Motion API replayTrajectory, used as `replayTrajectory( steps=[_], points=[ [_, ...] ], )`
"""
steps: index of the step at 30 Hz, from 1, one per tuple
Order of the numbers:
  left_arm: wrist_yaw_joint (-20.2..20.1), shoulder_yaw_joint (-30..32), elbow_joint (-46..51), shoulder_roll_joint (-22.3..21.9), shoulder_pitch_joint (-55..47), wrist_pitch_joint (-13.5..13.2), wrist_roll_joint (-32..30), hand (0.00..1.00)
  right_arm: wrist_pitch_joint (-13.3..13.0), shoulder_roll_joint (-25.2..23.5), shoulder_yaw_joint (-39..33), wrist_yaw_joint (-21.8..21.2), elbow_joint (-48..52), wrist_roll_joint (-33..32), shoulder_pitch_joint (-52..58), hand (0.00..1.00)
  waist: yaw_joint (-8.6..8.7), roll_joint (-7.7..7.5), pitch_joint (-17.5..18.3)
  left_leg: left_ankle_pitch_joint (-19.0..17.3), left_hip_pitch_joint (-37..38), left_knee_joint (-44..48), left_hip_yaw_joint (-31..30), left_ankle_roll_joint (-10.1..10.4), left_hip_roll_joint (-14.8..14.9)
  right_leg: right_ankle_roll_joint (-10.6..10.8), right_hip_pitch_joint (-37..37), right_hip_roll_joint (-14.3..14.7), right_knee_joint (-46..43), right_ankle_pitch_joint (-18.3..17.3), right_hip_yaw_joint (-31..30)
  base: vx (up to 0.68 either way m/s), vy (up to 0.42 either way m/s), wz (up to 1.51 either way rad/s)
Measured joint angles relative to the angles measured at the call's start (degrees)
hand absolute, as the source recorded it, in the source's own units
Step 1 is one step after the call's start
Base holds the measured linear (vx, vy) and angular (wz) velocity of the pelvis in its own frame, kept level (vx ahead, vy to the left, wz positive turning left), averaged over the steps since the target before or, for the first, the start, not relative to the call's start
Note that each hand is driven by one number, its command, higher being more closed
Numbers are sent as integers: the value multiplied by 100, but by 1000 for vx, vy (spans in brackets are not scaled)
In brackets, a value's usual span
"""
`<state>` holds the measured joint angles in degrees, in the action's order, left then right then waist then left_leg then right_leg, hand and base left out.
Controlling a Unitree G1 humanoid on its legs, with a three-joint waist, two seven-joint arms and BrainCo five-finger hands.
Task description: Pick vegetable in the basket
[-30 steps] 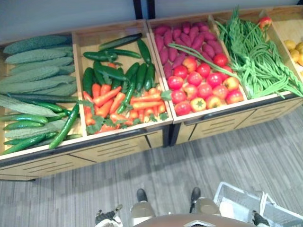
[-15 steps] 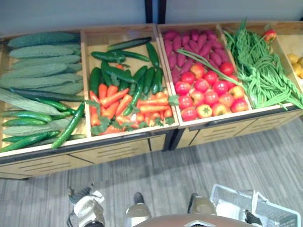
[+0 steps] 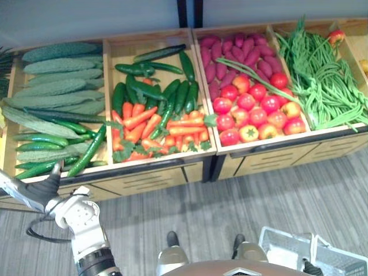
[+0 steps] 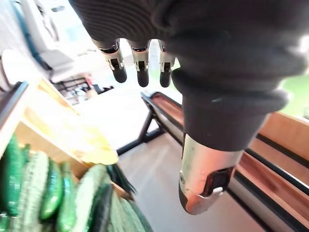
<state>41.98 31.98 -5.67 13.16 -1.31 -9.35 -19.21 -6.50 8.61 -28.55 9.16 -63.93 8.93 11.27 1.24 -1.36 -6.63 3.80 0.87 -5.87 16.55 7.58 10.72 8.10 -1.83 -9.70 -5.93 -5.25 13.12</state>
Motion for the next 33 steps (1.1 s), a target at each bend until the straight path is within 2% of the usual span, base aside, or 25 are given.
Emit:
replayTrajectory(
  steps=[2, 6, 12, 14, 16, 20, 22, 33],
  points=[
    [-80, -323, -51, 443, 94, -6, -176, 0, -15, 27, 70, -4, 26, 8, -35, 100, 10, 6, -1, 5, -61, 0, 16, 14, 42, -36, -6, 54, 102, 40, -3, 16, -26, -4],
    [-712, -1160, -846, 1549, 314, -64, -783, 0, -61, 187, 204, -70, 89, 15, -118, 100, 20, 69, -26, 2, -187, 5, 187, 27, 42, -37, -154, 72, 238, 159, -119, 29, 5, -14],
    [-1518, -1981, -2020, 2240, 1000, -2, -1108, 0, -119, 298, 208, -99, 148, 195, -384, 100, 33, 144, -127, 3, -281, 35, 534, 27, 35, -52, -425, 102, 385, 330, -452, 37, 5, -29],
    [-1576, -2293, -2083, 2468, 1165, -2, -1270, 0, -121, 312, 273, -98, 240, 231, -441, 100, 41, 156, -203, 3, -288, 35, 642, 27, 40, -50, -499, 115, 387, 356, -548, 1, -3, -28],
    [-1597, -2713, -2170, 2796, 1391, -14, -1736, 0, -173, 390, 435, -95, 308, 230, -513, 100, 75, 188, -256, 4, -398, 36, 713, 27, 56, -59, -679, 143, 387, 411, -649, -14, -9, -26],
    [-1787, -3149, -2247, 2972, 1636, -149, -1985, 0, -203, 423, 519, -96, 477, 228, -549, 100, 179, 236, -353, 8, -472, 36, 814, 26, 59, -62, -813, 154, 391, 467, -742, 2, -7, -13],
    [-1841, -3291, -2252, 2983, 1730, -259, -1985, 0, -226, 426, 563, -91, 483, 223, -543, 100, 175, 236, -354, 8, -481, 36, 850, 26, 67, -75, -849, 163, 390, 485, -762, 14, -7, -9],
    [-1971, -3842, -2251, 2990, 1990, -400, -1924, 0, -299, 457, 713, -48, 634, 223, -550, 100, 153, 264, -436, 27, -614, 37, 935, 33, 63, -70, -1075, 160, 294, 507, -836, -1, -3, -2]
  ],
)
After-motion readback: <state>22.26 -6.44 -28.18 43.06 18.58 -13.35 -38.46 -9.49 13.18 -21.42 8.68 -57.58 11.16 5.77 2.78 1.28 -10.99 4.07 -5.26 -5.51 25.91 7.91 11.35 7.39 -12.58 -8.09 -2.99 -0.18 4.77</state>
